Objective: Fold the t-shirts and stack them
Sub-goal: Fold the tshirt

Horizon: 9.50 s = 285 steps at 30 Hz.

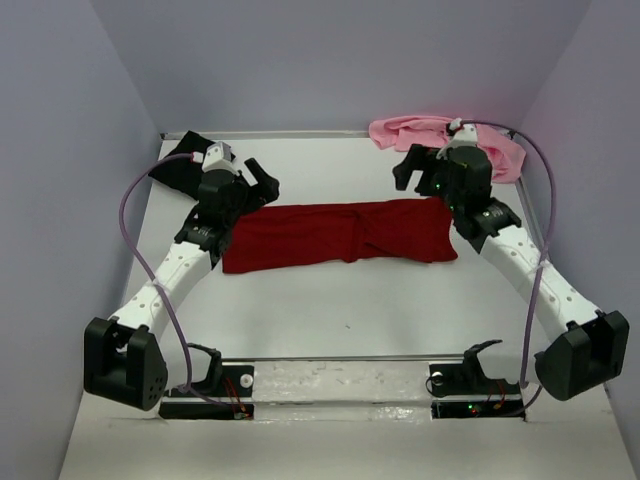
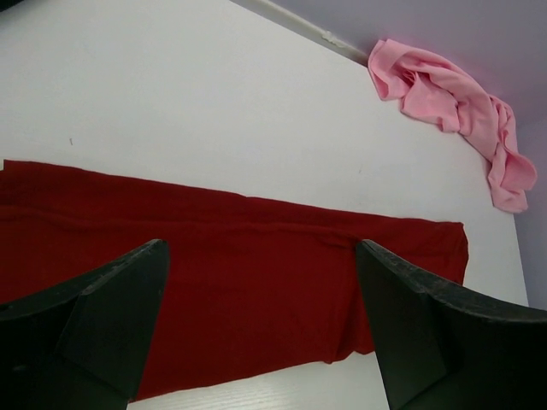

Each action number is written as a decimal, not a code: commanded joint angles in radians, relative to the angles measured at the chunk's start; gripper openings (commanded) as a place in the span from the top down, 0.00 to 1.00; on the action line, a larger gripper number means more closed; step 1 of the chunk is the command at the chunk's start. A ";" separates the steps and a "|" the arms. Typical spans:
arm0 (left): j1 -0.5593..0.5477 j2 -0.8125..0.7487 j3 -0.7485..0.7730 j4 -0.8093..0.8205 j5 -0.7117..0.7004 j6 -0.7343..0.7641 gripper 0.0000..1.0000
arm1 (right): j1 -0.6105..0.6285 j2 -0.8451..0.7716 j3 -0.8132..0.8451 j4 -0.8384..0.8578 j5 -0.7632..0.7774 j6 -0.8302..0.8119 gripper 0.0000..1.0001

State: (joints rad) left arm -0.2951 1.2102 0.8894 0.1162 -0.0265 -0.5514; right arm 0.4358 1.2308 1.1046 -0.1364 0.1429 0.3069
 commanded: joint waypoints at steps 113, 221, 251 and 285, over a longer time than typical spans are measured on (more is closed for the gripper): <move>0.151 0.528 0.232 -0.670 -0.045 0.225 0.40 | -0.536 0.595 0.120 -0.453 -0.261 0.106 0.65; -0.354 0.492 0.019 -0.692 -0.072 -0.027 0.24 | -0.325 1.162 0.948 -0.358 -0.543 0.144 0.52; -0.676 0.709 0.152 -0.724 0.277 0.065 0.28 | -0.247 1.477 1.307 -0.140 -0.755 0.368 0.40; -0.559 0.683 0.907 -0.967 0.083 0.088 0.16 | -0.374 1.164 1.143 0.027 -0.828 0.336 0.32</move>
State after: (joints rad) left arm -0.8997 1.9625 1.7241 -0.8341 0.0055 -0.4644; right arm 0.1120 2.5263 2.2704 -0.1684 -0.6392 0.6609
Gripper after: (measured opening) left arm 0.835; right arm 0.679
